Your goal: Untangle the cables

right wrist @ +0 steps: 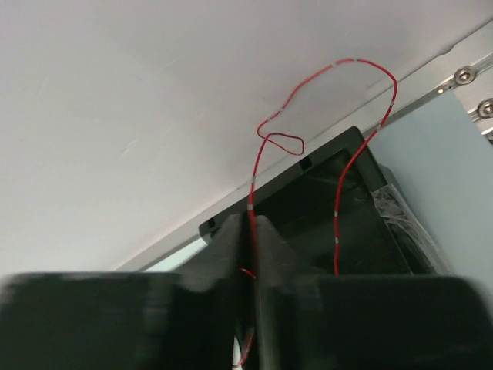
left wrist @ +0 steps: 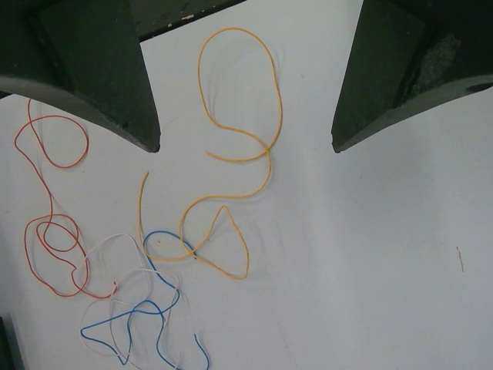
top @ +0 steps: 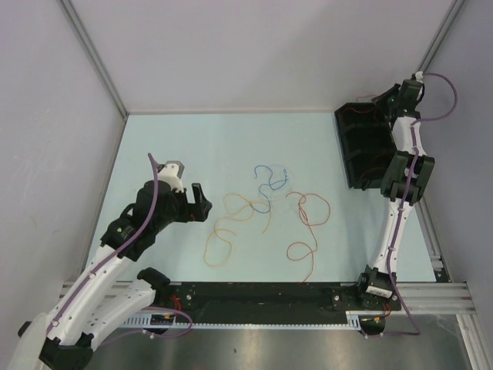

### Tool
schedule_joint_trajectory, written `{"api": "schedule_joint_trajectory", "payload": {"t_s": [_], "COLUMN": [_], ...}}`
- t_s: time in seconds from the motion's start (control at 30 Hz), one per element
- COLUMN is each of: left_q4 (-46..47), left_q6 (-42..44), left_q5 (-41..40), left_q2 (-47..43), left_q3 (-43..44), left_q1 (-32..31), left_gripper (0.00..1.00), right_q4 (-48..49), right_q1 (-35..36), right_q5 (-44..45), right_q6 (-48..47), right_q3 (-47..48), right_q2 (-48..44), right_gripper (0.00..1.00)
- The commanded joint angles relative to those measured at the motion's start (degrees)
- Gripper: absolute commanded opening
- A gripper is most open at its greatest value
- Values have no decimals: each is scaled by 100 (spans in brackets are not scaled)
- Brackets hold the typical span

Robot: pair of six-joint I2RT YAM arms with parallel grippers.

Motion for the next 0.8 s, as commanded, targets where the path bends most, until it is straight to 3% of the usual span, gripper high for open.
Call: {"api": "schedule_joint_trajectory", "payload": {"t_s": [0.0, 0.2, 0.4, 0.77], "left_q4": [251, 260, 260, 234], "left_q6": [106, 114, 114, 97], "left_q5": [244, 323, 306, 306], "left_q2": [5, -65, -197, -170], "left_q3": [-38, -56, -65, -74], "left_q1": [165, 245, 254, 254], "left_gripper": [98, 97, 98, 97], "right_q4": [13, -301, -1320, -2165], "right_q1": [48, 74, 100, 768], "right_q5": [303, 548, 1199, 2315], "right_q6": [-178, -222, -169, -397], "right_q3": [101, -41, -155, -1630], "right_q2": [-136, -618, -1330, -3598], "right_gripper": [42, 69, 68, 68]}}
